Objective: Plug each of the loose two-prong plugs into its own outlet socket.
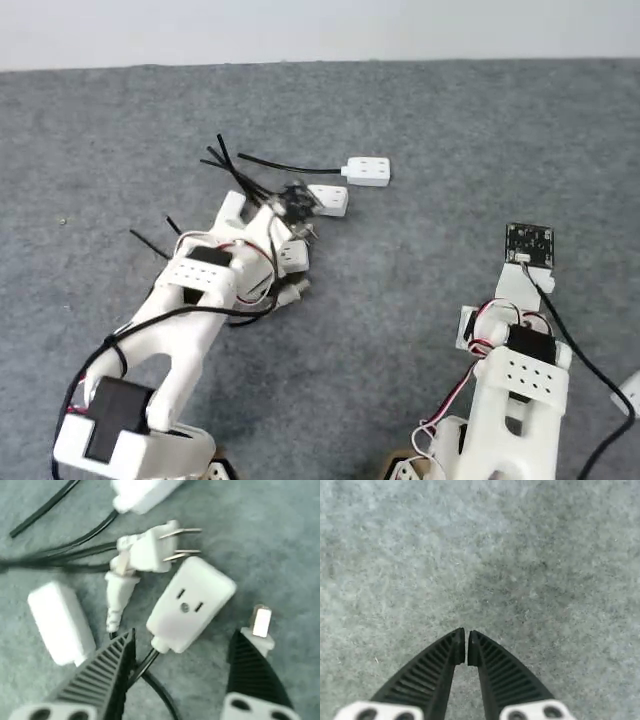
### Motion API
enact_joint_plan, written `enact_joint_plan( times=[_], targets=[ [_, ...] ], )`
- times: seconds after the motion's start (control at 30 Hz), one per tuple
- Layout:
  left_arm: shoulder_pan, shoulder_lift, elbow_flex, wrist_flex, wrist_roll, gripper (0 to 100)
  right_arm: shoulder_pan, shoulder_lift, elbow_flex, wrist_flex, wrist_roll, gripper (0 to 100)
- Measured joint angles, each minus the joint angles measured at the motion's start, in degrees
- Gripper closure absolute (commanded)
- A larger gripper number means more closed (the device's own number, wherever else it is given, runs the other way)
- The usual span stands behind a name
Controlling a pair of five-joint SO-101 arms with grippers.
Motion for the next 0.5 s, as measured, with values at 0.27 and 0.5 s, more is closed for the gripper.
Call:
enact_joint_plan(
  times=[0.27,0.5],
  targets=[
    [0.5,6.9,-7.0,3.2,-7.0,71,0.0,0.0,0.0,0.0,0.0,98.0],
    [0.6,14.2,-16.2,12.0,-11.7,75,0.0,0.0,0.0,0.0,0.0,98.0]
  ],
)
